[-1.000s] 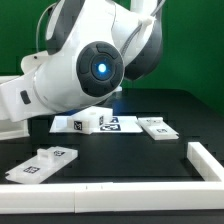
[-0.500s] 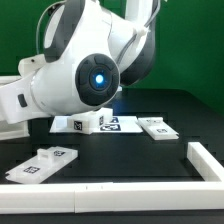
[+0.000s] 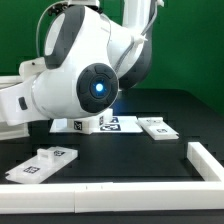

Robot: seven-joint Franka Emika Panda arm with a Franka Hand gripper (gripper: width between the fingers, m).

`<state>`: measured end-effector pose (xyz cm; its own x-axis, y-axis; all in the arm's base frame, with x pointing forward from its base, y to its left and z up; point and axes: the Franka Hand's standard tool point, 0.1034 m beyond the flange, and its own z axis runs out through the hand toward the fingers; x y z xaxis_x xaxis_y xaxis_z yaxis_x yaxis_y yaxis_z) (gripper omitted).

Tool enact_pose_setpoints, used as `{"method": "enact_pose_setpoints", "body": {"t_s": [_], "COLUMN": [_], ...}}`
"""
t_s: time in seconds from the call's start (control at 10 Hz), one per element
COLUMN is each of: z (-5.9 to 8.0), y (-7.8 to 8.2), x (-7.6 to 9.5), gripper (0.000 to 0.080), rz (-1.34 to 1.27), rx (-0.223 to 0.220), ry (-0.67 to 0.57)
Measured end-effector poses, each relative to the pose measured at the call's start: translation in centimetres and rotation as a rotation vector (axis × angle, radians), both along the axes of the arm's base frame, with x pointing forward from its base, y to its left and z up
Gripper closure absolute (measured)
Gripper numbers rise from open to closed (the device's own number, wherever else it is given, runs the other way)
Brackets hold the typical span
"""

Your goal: Assemble cabinet

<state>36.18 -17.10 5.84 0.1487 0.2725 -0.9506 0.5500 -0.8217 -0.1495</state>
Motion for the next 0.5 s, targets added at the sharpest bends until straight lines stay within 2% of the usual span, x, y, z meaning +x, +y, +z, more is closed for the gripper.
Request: {"method": "enact_pose_setpoints", "body": {"t_s": [0.2, 0.3, 0.4, 0.5], "z": [-0.01, 0.02, 0.07, 0.27], "y": [-0.01, -0.01, -0.01, -0.04], "x": [-0.01, -0.04, -0.08, -0.24], "gripper": [0.0257, 0.0257, 0.0441, 0.0573], "rz": [0.0, -0.001, -0.002, -0.007], "rx": [0.0, 0.0, -0.001, -0.006], "ry": [0.0, 0.002, 0.005, 0.013]}}
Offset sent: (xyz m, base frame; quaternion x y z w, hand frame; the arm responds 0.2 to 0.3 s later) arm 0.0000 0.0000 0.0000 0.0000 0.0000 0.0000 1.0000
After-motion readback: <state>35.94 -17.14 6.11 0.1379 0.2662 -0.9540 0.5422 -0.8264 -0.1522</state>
